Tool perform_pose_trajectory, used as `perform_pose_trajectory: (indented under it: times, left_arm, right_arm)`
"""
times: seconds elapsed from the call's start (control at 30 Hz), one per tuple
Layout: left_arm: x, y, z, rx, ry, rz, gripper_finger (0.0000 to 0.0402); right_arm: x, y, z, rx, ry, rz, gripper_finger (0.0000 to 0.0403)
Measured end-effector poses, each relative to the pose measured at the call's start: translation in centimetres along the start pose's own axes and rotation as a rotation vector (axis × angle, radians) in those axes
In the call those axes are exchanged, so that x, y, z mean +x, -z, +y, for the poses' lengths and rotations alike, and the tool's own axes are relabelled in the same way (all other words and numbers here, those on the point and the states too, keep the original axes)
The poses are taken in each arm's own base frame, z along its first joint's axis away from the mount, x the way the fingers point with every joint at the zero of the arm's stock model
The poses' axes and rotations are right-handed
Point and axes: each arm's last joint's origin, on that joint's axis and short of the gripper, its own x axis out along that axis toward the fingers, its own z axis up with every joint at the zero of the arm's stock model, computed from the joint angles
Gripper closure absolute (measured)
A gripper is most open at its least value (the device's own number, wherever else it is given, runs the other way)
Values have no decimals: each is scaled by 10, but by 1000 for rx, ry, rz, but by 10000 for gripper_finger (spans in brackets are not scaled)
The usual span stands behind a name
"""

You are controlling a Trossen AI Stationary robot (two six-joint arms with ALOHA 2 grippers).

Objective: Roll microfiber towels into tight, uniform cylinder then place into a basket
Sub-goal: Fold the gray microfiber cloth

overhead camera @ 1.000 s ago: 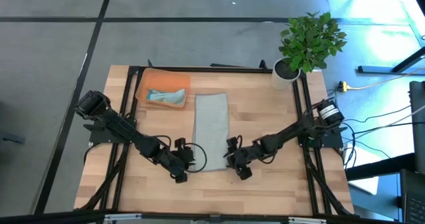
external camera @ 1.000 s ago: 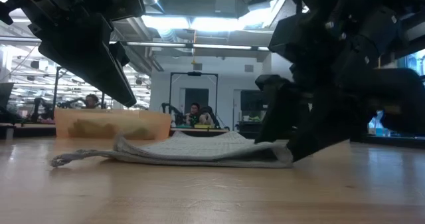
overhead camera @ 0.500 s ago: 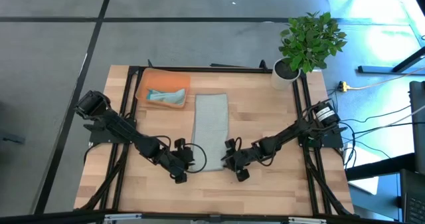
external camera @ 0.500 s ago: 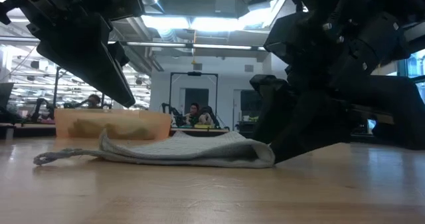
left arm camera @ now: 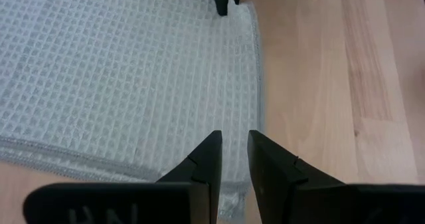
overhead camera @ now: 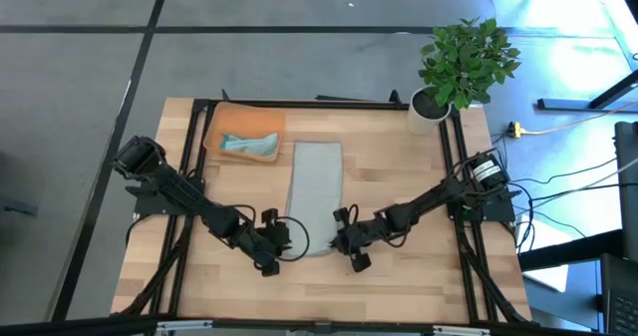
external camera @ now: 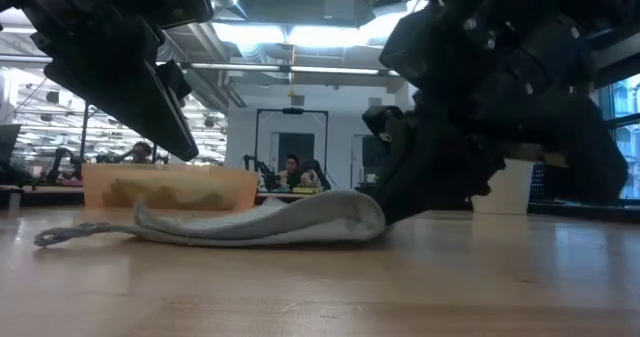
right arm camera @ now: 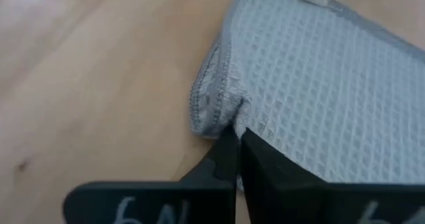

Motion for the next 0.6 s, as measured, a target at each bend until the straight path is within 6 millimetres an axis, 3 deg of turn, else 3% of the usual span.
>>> perform_pose_trajectory:
  times: [0.37, 0.6]
  left_arm:
    - [0, 0, 0, -6, 2, 1, 336]
    - [0, 1, -1, -4, 5, 2, 336]
  right_arm:
    - [-3, -30, 16, 51, -229, -76, 397]
    - [-6, -48, 21, 30, -172, -27, 397]
